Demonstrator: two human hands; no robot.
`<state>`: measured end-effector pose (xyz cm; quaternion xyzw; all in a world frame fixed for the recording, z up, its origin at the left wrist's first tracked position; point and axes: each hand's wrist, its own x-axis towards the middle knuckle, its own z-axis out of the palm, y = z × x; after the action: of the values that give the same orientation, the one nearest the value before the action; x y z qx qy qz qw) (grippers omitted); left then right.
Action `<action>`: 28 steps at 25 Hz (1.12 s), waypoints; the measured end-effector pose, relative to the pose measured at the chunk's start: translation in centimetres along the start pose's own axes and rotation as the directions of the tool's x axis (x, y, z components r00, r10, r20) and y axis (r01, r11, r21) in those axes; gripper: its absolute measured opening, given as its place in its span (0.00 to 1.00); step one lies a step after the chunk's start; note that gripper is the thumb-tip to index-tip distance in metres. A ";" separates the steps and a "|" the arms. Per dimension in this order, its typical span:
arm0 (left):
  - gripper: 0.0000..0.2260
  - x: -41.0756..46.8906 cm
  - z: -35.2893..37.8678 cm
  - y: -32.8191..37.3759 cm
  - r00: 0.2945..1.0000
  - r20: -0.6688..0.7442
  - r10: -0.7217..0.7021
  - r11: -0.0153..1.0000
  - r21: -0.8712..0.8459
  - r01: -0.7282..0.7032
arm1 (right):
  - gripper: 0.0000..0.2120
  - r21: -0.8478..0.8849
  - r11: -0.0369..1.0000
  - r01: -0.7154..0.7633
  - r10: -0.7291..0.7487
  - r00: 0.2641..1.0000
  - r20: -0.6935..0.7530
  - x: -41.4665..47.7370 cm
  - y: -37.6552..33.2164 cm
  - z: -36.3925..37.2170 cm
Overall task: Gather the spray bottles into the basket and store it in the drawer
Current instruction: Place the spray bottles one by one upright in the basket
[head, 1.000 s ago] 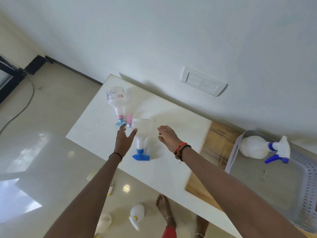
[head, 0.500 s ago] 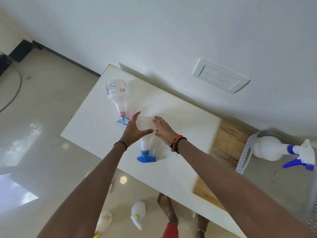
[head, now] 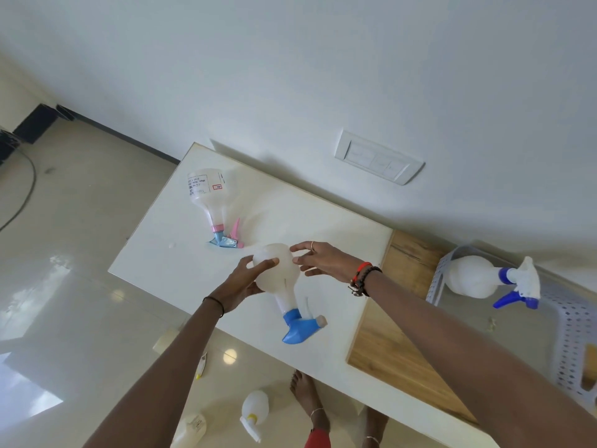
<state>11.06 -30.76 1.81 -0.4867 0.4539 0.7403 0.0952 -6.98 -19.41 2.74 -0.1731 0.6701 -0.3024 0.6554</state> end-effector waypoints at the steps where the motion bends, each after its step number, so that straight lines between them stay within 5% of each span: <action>1: 0.25 -0.4 0.9 0.2 0.999 0.022 -0.027 1.000 -0.012 0.027 | 0.24 0.005 1.000 0.006 -0.007 1.000 0.009 -0.9 0.3 -0.4; 5: 0.17 -2.2 4.7 1.0 0.982 0.171 -0.077 0.994 0.092 0.062 | 0.37 -0.015 1.000 0.026 -0.025 0.997 0.075 -4.7 1.8 -2.0; 9: 0.23 -3.3 9.1 1.4 0.946 0.267 -0.184 0.971 0.199 0.133 | 0.41 -0.068 0.997 0.029 -0.023 0.996 0.088 -9.0 4.5 -3.9; 14: 0.27 -4.5 14.9 -0.1 0.909 0.323 -0.264 0.958 0.193 0.210 | 0.38 0.244 0.970 0.009 0.001 0.999 -0.041 -14.9 10.3 -6.1; 21: 0.15 -6.4 23.8 -4.7 0.911 0.328 -0.250 0.967 0.031 0.254 | 0.35 0.761 0.647 0.059 0.079 0.986 -0.144 -23.4 20.0 -8.5; 28: 0.10 -9.3 35.6 -8.5 0.937 0.327 -0.123 0.980 0.186 0.064 | 0.36 0.903 0.365 0.227 0.144 0.944 -0.296 -29.1 27.6 -10.0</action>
<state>-1.86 4.12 8.46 -0.3641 0.4695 0.7651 0.2484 -9.90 21.56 7.40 0.2616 0.4758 -0.6675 0.5095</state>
